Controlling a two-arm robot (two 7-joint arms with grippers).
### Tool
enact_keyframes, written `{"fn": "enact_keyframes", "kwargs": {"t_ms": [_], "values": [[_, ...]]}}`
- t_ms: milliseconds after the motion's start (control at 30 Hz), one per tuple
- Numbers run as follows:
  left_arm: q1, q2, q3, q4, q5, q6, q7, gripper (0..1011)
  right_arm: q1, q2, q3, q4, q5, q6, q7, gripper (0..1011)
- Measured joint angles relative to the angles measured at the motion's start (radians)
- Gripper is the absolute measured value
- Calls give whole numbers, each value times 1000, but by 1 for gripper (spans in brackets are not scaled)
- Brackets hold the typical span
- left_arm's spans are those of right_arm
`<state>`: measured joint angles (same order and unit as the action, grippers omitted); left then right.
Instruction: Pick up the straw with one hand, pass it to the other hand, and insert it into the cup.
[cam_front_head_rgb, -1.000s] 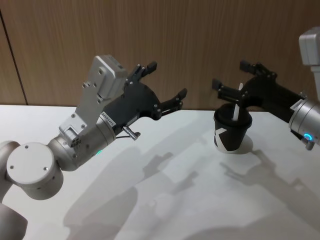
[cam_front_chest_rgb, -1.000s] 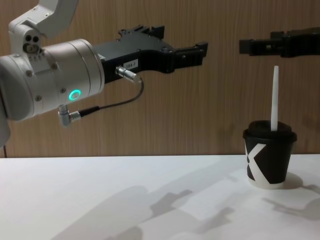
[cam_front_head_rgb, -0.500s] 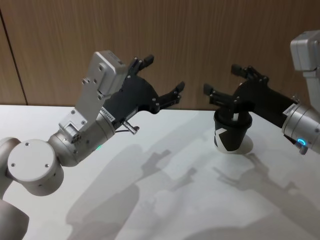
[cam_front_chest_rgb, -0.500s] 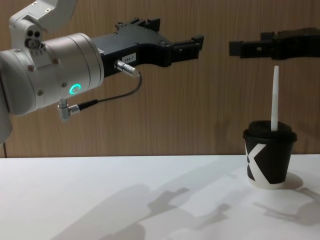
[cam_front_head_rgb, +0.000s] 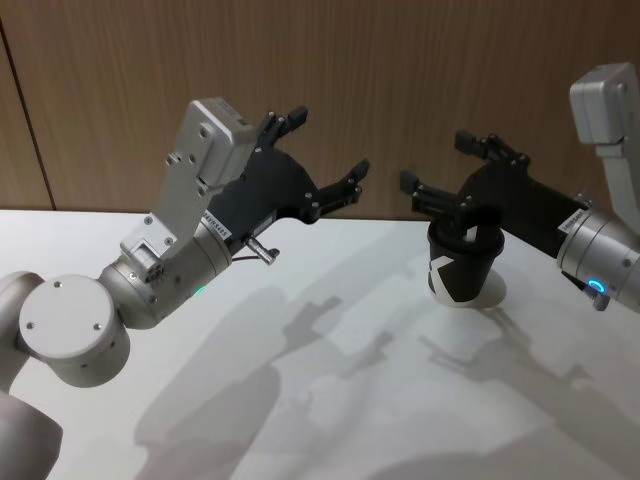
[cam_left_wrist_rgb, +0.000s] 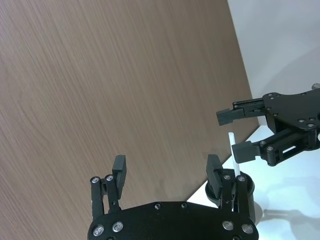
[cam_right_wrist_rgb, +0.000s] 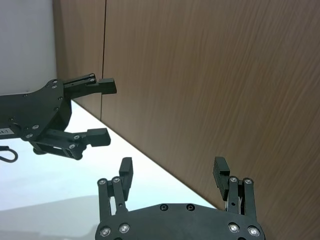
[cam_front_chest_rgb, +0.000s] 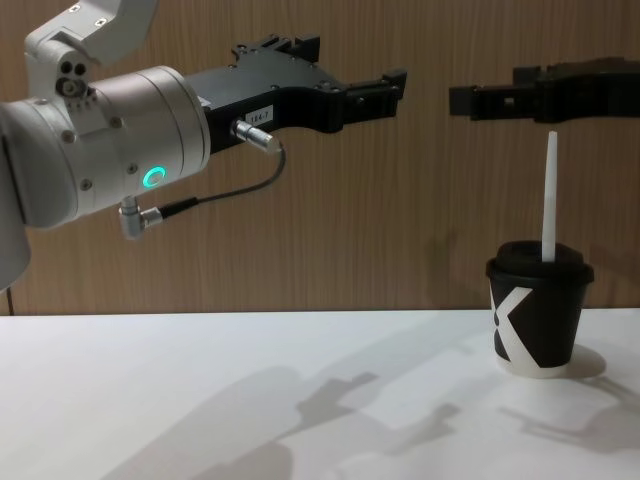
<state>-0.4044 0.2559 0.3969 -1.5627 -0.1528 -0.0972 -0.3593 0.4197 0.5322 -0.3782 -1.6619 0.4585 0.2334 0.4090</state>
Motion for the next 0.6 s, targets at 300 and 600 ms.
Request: {"fn": "enact_keyframes", "kwargs": {"t_ms": [300, 600], "values": [[-3, -3, -1, 5, 2, -1, -3, 1003, 0, -1, -1, -2, -3, 3, -2, 1001], [-4, -4, -2, 7, 3, -2, -5, 1003, 0, -2, -3, -3, -5, 4, -3, 1001]]}}
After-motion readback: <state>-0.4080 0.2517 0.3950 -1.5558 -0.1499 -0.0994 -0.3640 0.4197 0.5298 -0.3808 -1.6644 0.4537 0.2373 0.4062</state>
